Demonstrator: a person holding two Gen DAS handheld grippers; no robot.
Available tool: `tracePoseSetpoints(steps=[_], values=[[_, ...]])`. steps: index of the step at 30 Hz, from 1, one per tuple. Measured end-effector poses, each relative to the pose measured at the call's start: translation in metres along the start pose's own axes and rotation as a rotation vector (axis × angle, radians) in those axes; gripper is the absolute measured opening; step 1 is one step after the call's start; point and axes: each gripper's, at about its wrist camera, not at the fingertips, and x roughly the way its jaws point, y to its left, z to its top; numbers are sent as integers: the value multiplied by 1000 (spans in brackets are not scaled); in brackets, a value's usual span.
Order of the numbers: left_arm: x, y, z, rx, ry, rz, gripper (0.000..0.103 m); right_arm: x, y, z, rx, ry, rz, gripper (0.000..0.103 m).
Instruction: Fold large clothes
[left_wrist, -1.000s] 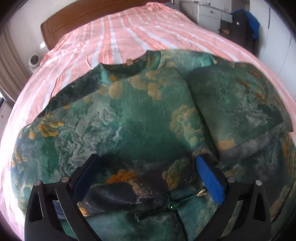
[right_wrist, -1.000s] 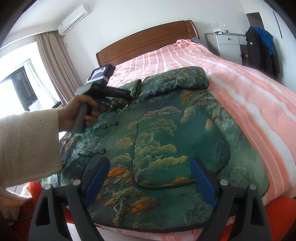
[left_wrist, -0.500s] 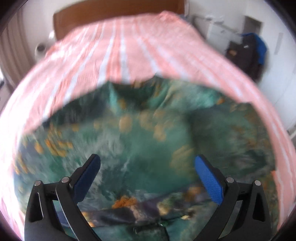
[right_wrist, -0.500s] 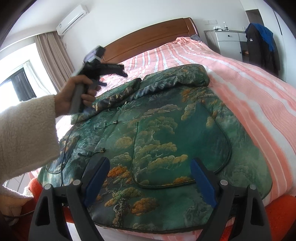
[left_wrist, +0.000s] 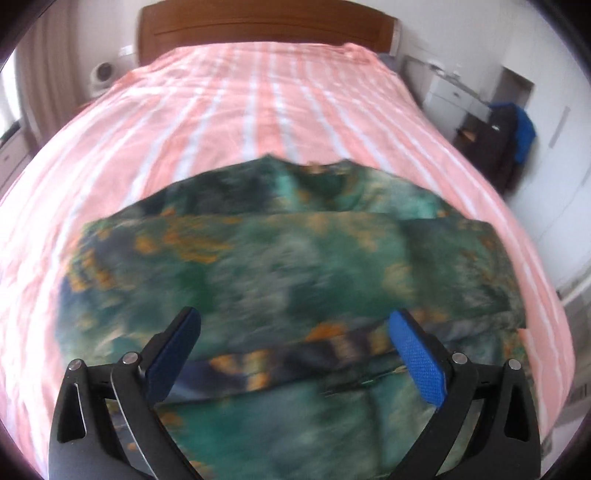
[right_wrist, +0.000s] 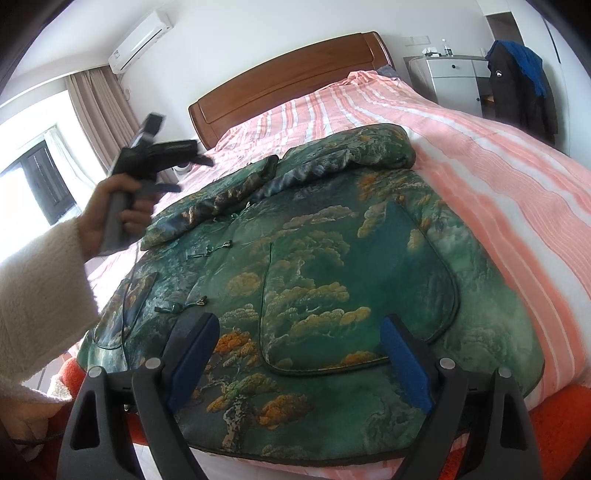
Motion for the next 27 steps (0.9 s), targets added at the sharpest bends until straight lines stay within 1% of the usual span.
tracePoseSetpoints(steps=[1,2,3,4,5,7,8,10,11,13,15,16,17,19,21,22,23,24,25,26,27], values=[[7,6,-2,-5,13,31,102,0,0,0,1,2,0,88],[18,12,-7,-9,49,73,102,1,0,0,0,6,-1,88],[32,17,-11,-12,102,98,102,2,1,0,-1,7,-2,88],[47,19,-13,-14,151,113,102,2,1,0,-3,9,-4,88],[56,20,-16,-12,169,125,102,3,2,0,-7,9,-6,88],[56,14,-20,16,136,156,102,3,5,-1,-18,9,-11,88],[53,10,-19,25,123,159,102,2,6,-2,-23,8,-13,88],[42,2,-18,39,98,134,102,0,9,-2,-34,-2,-20,88],[33,0,-18,51,82,122,102,-1,9,-2,-36,-6,-21,88],[9,-3,-20,93,42,127,102,-1,9,-1,-38,-10,-23,88],[-20,-3,-22,151,3,150,102,0,10,-1,-38,-5,-23,88],[-36,0,-24,190,-10,177,102,1,10,-1,-40,-3,-23,88],[-50,3,-25,238,-11,219,102,1,11,-1,-42,-4,-23,88],[-79,15,-34,388,10,374,102,0,12,-1,-49,-11,-21,88],[-106,30,-49,586,25,573,102,-1,13,-1,-51,-14,-19,88],[-124,40,-62,727,41,685,102,-1,12,-1,-49,-14,-16,88],[-133,47,-70,830,65,745,102,-1,12,-1,-47,-13,-14,88],[-142,53,-80,924,102,781,102,-1,10,-1,-44,-11,-11,88],[-153,60,-94,1014,149,800,102,0,10,-1,-39,-8,-9,88],[-163,64,-107,1067,188,793,102,1,9,-1,-36,-5,-8,88],[-171,65,-122,1086,226,752,102,2,9,-1,-34,-1,-7,88]])
